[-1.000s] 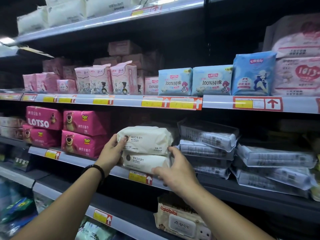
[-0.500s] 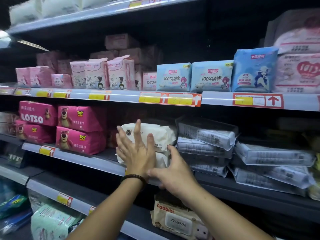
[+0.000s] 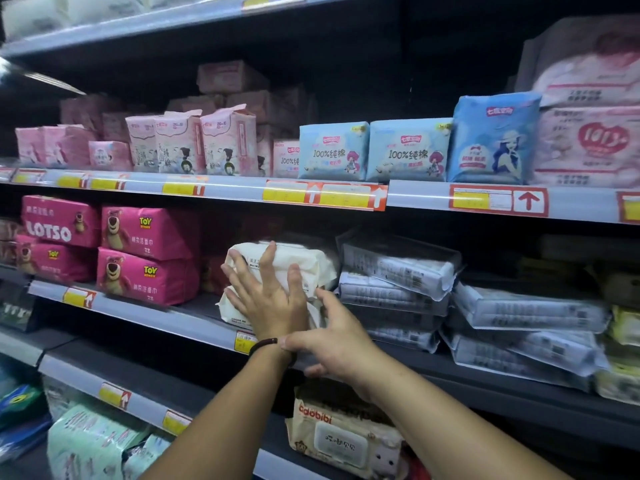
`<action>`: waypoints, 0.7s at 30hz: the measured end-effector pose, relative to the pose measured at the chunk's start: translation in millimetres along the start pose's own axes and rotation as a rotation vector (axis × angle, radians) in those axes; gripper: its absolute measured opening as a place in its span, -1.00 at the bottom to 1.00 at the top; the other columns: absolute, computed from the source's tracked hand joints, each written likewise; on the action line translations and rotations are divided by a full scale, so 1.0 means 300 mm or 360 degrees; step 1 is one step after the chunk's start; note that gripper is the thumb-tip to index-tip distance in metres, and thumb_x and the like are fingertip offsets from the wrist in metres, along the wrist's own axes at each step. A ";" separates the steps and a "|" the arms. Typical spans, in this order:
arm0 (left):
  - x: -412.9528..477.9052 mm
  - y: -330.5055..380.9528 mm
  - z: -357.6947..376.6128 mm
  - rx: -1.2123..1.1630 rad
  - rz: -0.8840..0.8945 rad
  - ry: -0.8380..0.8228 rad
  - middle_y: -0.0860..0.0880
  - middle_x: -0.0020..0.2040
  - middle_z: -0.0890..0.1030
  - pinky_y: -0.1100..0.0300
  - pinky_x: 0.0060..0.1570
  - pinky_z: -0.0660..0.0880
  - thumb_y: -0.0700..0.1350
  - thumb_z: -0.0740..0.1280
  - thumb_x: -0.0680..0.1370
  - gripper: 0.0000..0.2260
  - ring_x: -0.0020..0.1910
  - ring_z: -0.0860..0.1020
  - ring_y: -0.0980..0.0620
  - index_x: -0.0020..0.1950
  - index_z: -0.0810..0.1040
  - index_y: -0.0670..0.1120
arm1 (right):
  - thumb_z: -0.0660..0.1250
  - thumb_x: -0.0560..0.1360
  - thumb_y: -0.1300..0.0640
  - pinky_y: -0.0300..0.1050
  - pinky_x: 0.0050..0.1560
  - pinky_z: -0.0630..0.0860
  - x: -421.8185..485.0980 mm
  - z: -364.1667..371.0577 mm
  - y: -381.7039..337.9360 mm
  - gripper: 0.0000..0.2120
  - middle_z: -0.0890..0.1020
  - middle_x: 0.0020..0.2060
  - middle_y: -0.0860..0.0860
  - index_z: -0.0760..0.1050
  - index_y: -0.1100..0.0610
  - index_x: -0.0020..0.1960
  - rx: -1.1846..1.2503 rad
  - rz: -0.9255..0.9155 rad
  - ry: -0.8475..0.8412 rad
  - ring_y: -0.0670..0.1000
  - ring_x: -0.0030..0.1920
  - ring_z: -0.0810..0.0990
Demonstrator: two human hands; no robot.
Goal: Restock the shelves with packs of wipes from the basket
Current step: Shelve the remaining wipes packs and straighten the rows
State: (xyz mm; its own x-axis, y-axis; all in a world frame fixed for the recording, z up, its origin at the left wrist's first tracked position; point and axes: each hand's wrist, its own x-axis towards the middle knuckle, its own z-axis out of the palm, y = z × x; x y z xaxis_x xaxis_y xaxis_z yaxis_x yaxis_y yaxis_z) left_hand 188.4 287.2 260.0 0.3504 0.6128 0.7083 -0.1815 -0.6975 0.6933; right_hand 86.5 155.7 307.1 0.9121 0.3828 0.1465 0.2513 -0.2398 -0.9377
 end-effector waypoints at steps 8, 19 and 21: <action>-0.054 0.082 -0.156 0.0119 0.0076 -0.0189 -0.28 0.67 0.04 -0.36 0.58 0.02 0.12 0.17 0.70 -0.54 0.67 -0.02 -0.35 0.59 0.24 0.08 | 0.55 0.41 -0.02 0.16 0.24 0.65 -0.136 -0.139 0.096 -0.30 0.51 0.41 -0.11 0.38 -0.12 0.50 -0.0363 -0.0071 0.0328 0.02 0.29 0.61; -0.372 0.263 -0.023 0.0636 0.1013 -0.0644 -0.32 0.68 -0.26 -0.30 0.62 0.04 0.23 0.13 0.67 -0.24 0.68 -0.22 -0.33 0.73 -0.18 0.03 | 0.48 0.45 -0.02 0.16 0.25 0.65 -0.223 -0.293 0.154 -0.13 0.31 0.58 -0.08 0.12 -0.15 0.64 -0.0226 -0.0035 0.0779 0.08 0.37 0.56; -0.359 0.271 0.020 0.0652 0.0984 -0.0691 -0.34 0.67 -0.30 -0.28 0.64 -0.01 0.31 0.03 0.68 -0.26 0.67 -0.26 -0.33 0.71 -0.27 0.08 | 0.46 0.43 -0.07 0.19 0.28 0.63 -0.209 -0.302 0.166 -0.11 0.28 0.61 -0.09 0.10 -0.15 0.65 -0.0181 -0.0002 0.0769 0.08 0.46 0.49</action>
State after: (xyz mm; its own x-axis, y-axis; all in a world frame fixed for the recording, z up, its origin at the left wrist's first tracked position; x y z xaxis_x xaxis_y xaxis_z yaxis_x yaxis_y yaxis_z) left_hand 141.3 162.2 239.3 0.6338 -0.0597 0.7712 -0.1392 -0.9895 0.0378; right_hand 71.1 39.1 279.8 0.9509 -0.0680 0.3020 0.2615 -0.3455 -0.9013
